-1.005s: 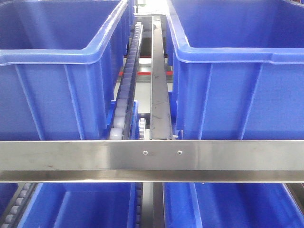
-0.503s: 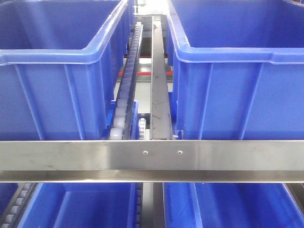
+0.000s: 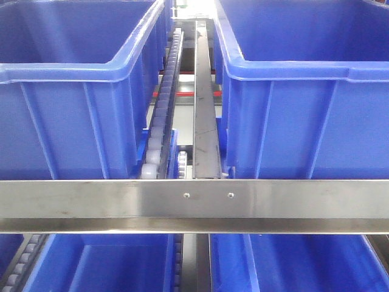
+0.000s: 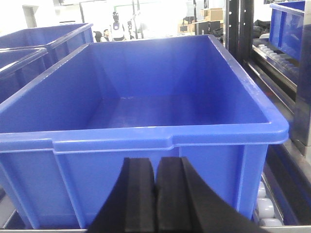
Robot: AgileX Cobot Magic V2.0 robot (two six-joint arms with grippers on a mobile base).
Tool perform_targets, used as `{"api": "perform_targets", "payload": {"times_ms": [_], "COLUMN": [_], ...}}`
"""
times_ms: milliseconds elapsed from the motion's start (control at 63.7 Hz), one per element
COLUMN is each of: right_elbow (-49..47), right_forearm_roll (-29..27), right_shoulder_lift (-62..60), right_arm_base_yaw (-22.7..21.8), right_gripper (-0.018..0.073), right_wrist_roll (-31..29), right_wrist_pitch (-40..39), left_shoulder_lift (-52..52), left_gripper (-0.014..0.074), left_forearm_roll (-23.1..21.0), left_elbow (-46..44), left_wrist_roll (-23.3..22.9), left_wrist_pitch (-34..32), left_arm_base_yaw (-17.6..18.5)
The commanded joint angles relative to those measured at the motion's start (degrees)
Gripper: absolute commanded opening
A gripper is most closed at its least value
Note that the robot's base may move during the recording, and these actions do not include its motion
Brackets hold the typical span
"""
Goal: Pick and sort blue part to right shelf
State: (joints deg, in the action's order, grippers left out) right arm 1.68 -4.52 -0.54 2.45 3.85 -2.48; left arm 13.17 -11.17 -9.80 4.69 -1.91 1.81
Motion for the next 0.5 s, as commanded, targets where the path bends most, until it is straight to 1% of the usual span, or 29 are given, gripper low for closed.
{"api": "perform_targets", "payload": {"times_ms": [0,220,424,487], "right_elbow": [-1.16,-1.16,-1.16,-1.16], "right_forearm_roll": [-0.06,-0.06,-0.06,-0.06], "right_shoulder_lift": [-1.3,-1.3,-1.3,-1.24], "right_arm_base_yaw": [-0.23,-0.23,-0.23,-0.23], "right_gripper": [0.0054,0.0054,0.0054,0.0054], "right_wrist_roll": [-0.17,-0.17,-0.17,-0.17], "right_wrist_pitch": [-4.87,-4.87,-4.87,-4.88], "left_shoulder_lift": [-2.49,-11.45,-14.87,-14.87], "left_gripper": [0.0133,0.0133,0.0133,0.0133], "left_forearm_roll": [8.67,8.74,8.74,8.87], "left_elbow": [0.35,6.55,11.55,11.52], "left_wrist_roll": [-6.97,-6.86,-6.86,-6.86], "left_wrist_pitch": [-5.66,-5.45,-6.08,-3.24], "left_arm_base_yaw": [-0.07,0.03,0.03,0.03]}}
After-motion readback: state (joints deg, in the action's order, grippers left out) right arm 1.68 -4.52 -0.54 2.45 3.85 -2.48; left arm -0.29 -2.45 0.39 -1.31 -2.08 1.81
